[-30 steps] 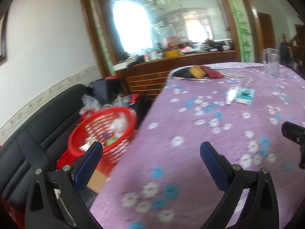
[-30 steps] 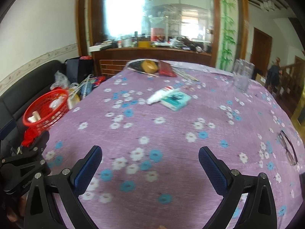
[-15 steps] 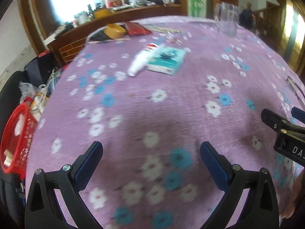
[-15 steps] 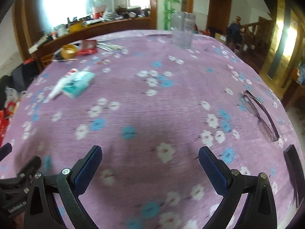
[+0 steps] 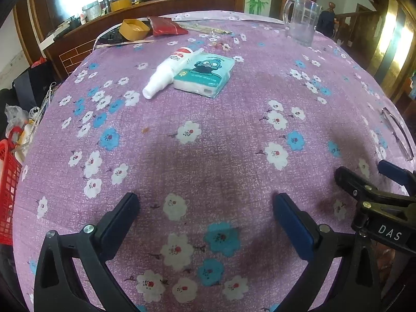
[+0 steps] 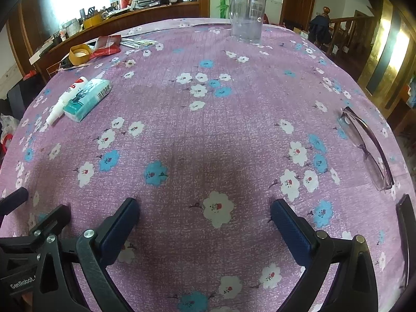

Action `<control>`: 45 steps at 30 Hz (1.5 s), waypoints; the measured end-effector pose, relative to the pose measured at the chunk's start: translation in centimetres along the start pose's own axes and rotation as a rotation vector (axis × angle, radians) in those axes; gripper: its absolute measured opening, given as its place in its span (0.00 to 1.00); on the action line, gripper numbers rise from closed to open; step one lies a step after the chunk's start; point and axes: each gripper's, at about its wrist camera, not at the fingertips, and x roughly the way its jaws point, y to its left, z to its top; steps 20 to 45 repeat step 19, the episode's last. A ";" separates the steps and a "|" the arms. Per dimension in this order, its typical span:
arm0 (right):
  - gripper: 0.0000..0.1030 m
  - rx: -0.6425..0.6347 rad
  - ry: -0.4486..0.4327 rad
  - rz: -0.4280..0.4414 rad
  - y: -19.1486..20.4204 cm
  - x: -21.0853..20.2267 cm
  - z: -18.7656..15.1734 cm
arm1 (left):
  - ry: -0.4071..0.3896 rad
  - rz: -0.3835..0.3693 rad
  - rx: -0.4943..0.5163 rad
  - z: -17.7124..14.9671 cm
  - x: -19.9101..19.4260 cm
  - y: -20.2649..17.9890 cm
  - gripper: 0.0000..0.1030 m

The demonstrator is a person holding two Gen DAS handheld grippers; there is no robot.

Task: Collect trash

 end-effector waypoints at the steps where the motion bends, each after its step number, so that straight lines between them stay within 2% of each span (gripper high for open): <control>1: 1.00 -0.002 0.000 -0.002 0.1 0.0 0.0 | 0.000 0.000 0.000 0.0 0.0 0.0 1.00; 45: 1.00 -0.002 0.000 -0.002 0.1 0.0 0.0 | 0.001 -0.002 -0.002 0.0 -0.1 0.1 1.00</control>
